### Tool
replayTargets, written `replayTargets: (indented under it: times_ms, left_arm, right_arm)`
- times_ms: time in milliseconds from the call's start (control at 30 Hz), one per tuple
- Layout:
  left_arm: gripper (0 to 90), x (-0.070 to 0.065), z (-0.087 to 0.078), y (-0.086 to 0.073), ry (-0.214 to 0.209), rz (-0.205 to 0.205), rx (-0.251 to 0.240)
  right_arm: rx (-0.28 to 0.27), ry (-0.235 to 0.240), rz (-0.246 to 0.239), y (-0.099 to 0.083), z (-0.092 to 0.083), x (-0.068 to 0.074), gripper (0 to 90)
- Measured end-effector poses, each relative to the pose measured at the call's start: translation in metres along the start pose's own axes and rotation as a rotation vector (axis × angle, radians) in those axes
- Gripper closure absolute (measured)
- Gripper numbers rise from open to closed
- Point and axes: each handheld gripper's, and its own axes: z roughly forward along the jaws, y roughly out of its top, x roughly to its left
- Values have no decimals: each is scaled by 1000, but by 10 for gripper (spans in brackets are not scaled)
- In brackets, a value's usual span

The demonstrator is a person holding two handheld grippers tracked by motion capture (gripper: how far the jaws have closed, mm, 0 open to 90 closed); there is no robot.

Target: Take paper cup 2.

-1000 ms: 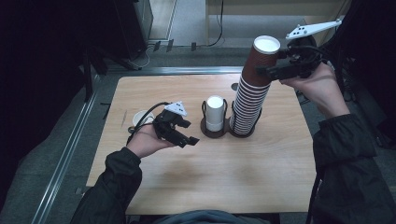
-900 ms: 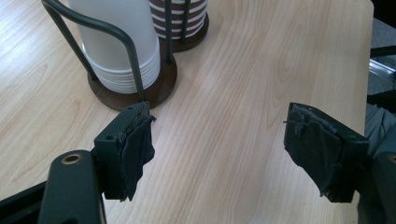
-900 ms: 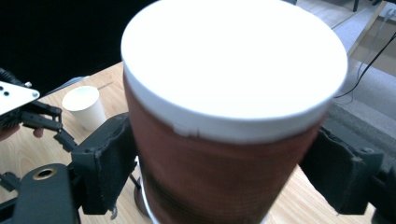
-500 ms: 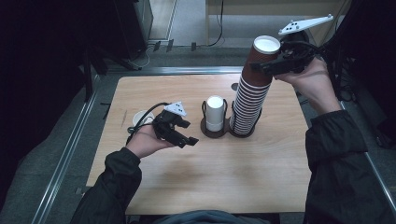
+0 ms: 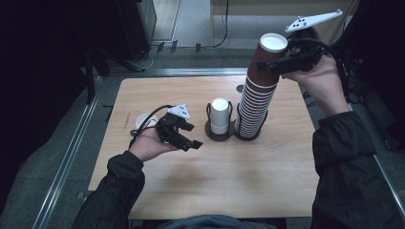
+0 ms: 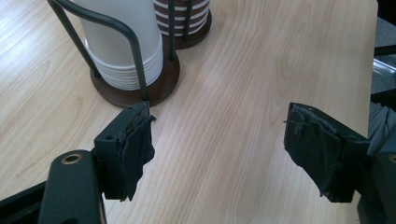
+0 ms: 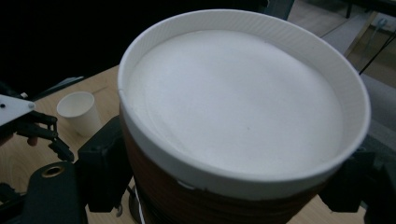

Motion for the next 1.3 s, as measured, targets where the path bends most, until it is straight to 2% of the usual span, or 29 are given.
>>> replayTargets:
  times_ms: [167,500,867,1000,1133,1300]
  left_arm:
    - [235,0,0,0,-3,-2,0]
    - [235,0,0,0,-3,-6,0]
    - [229,2,0,0,-1,-6,-3]
    - [229,2,-1,-1,1,-7,-9]
    - [229,2,-2,-1,0,-7,-15]
    - [229,2,-4,-1,-4,-6,-24]
  right_arm:
    - [-8,-12,-27,13,-10,4,188]
    - [-42,-8,-37,28,-33,7,188]
    - [-119,-27,-75,47,-70,16,188]
    - [-134,-6,-81,52,-84,25,189]
    - [-108,27,-99,50,-90,35,189]
    - [-86,75,-93,40,-91,48,189]
